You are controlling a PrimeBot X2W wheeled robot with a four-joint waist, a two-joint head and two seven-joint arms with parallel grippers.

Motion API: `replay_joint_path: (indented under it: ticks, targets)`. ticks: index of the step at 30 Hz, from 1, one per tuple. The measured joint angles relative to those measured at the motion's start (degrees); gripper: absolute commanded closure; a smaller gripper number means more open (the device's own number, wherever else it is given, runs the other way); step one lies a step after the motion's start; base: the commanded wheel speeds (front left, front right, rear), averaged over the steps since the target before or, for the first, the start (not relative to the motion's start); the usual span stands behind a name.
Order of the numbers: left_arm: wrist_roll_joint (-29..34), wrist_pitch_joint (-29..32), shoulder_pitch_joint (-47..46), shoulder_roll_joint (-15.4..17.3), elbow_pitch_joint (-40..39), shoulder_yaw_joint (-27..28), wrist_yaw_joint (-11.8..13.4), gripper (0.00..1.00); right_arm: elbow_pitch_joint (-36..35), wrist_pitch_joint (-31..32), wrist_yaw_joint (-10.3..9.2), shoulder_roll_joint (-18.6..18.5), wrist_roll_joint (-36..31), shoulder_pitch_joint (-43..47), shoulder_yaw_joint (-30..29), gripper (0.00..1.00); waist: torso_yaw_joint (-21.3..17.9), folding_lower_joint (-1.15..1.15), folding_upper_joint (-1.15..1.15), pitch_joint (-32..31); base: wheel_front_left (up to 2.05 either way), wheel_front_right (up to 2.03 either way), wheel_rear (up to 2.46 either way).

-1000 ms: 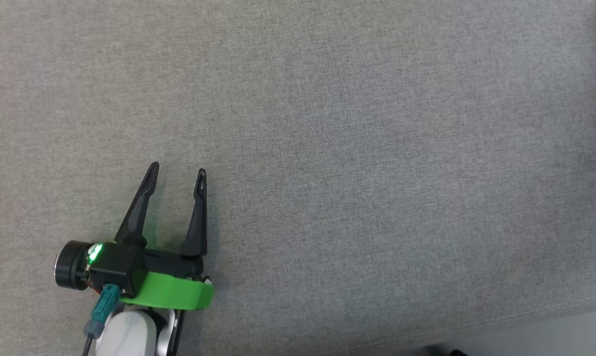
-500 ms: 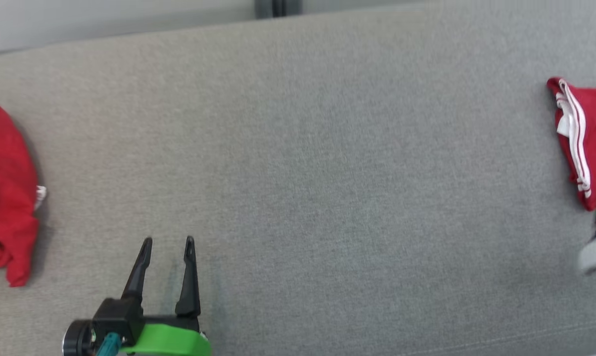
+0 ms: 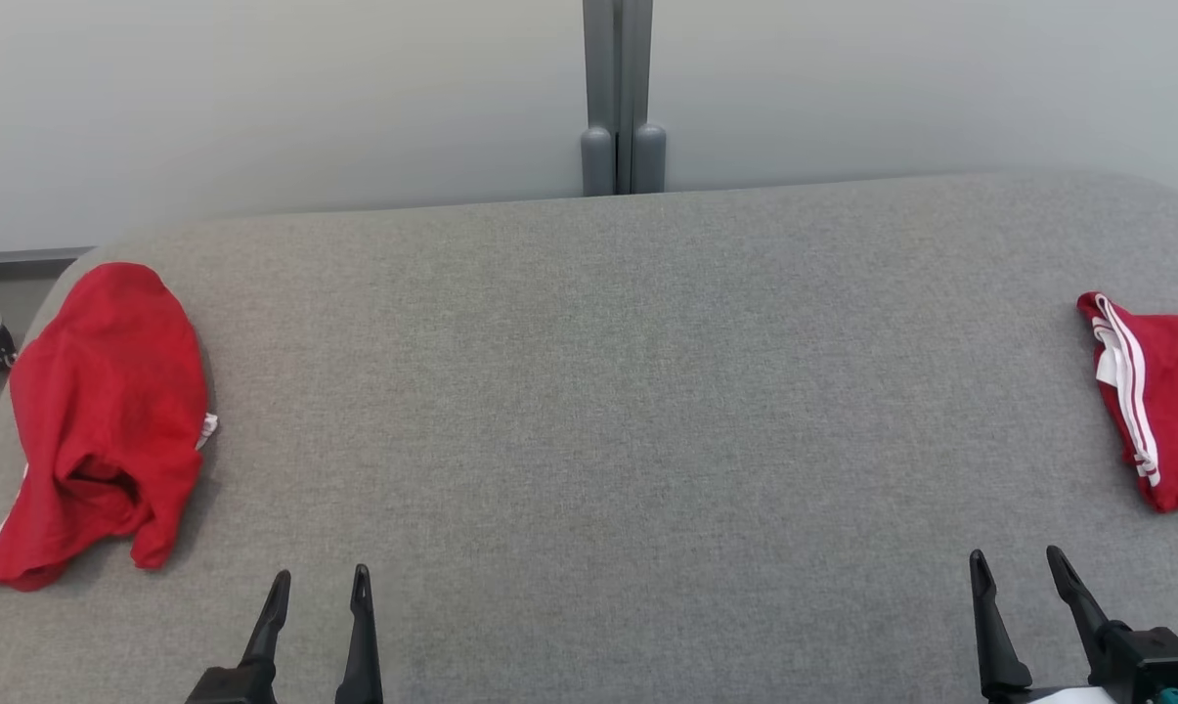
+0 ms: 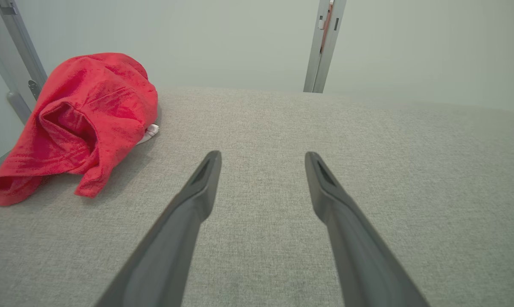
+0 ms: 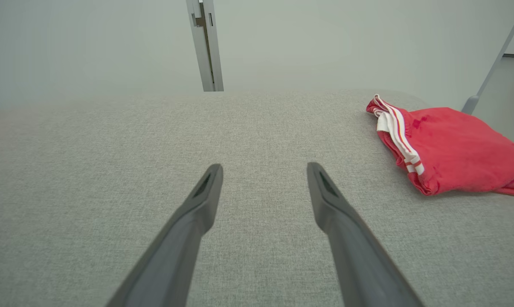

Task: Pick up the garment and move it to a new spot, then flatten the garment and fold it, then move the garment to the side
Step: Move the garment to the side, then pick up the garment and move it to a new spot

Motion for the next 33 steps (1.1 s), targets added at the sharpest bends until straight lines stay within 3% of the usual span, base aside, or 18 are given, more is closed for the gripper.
replay_joint_path:
  ticks: [8,22,28,33]
  targets:
    - [-0.58,0.0,0.95,0.0,0.58,0.16,0.0,0.0,0.14,-0.01,0.0,0.94,-0.33,0.62,-0.59,0.0,1.22,0.0,0.0,-2.9,0.0,0.0,0.0]
    - [-1.01,0.0,0.75,0.0,0.21,-0.77,-0.38,0.0,-0.52,-0.01,0.0,0.99,0.93,0.59,-0.55,0.0,1.91,0.0,0.0,-2.56,0.0,0.0,0.0]
    - [-1.09,0.0,-0.59,-0.02,0.36,-1.59,-0.38,0.0,-1.11,-0.01,-0.01,0.97,2.5,1.52,-0.15,0.0,5.34,0.0,0.0,-2.35,0.0,0.0,0.0]
    - [-1.38,0.0,0.08,-0.03,0.42,-1.49,-0.12,0.0,-0.99,-0.01,-0.01,0.99,3.57,2.0,1.89,0.0,10.75,0.0,0.0,-2.45,0.0,0.0,0.0]
